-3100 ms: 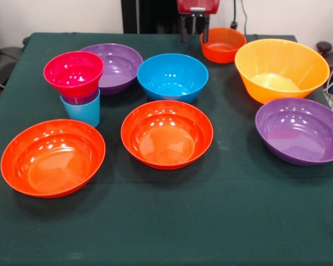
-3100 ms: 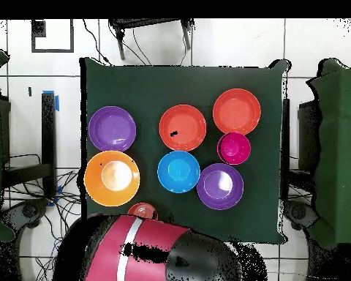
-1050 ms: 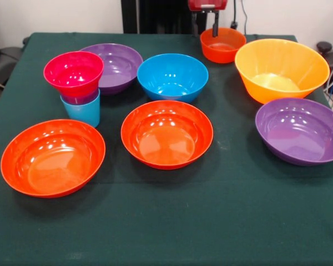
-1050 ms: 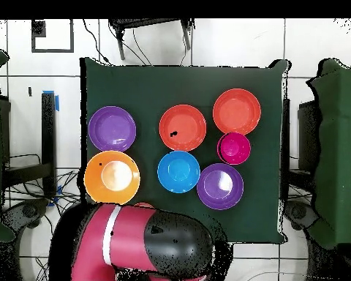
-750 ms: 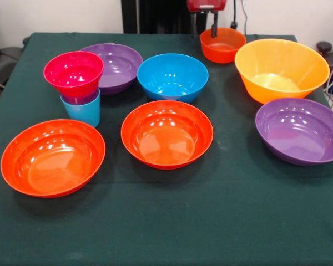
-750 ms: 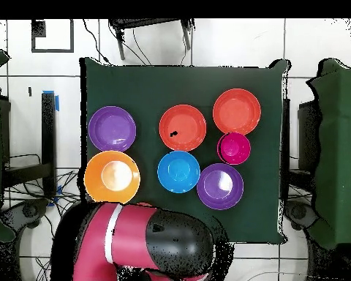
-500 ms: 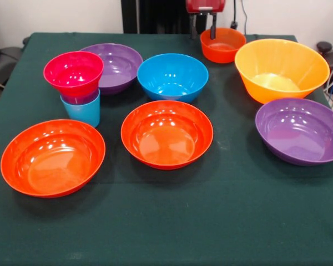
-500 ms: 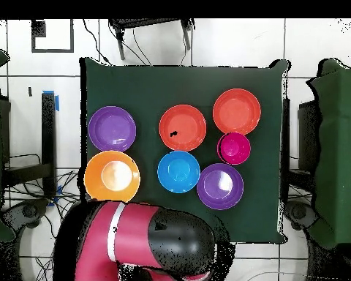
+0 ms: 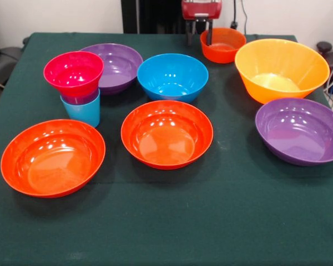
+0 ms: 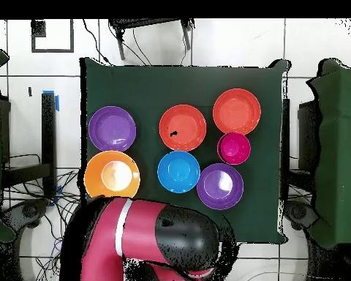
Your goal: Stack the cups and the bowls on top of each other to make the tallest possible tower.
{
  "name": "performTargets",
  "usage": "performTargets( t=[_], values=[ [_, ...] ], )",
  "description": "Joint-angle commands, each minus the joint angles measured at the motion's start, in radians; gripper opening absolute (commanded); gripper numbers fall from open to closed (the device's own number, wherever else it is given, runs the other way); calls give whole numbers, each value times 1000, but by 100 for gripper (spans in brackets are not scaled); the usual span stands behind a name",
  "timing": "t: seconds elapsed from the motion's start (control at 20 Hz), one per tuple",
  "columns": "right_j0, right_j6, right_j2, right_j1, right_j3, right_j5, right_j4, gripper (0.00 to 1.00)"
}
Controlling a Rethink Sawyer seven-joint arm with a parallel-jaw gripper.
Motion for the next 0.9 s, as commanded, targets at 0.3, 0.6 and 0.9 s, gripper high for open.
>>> performTargets(
  t=[0.3,0.6,0.9],
  values=[
    [-22,181,65,41,-173,-27,38,100],
    [-27,180,71,40,-169,-12,38,0],
    [-39,173,65,24,-164,6,16,0]
  ],
)
